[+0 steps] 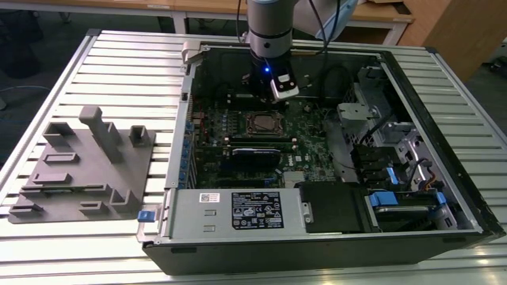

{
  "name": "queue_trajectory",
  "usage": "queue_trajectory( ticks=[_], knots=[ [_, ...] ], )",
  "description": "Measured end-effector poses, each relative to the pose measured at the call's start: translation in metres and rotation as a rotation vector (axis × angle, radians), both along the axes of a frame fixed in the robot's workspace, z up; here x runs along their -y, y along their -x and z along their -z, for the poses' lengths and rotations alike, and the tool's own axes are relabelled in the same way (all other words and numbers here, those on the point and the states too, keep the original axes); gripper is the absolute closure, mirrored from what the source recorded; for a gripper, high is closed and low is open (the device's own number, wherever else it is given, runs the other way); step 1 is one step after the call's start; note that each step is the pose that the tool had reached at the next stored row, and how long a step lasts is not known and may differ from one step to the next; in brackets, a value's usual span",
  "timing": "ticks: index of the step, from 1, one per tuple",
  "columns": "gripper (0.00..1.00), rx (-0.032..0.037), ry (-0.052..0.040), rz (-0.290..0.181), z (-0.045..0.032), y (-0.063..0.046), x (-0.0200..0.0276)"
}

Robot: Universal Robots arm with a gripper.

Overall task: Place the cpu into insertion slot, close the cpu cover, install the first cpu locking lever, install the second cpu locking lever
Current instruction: 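Install the first cpu locking lever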

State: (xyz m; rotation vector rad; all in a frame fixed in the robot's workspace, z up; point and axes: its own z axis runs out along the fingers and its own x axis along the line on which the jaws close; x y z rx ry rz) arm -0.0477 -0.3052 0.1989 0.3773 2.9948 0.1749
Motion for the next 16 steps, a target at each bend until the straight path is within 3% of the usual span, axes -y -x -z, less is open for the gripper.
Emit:
queue_trajectory(
  ticks=[16],
  knots=[
    [0.89,-0.0001,0.0,0.0,0.0012,-0.0003,0.0014]
  ],
)
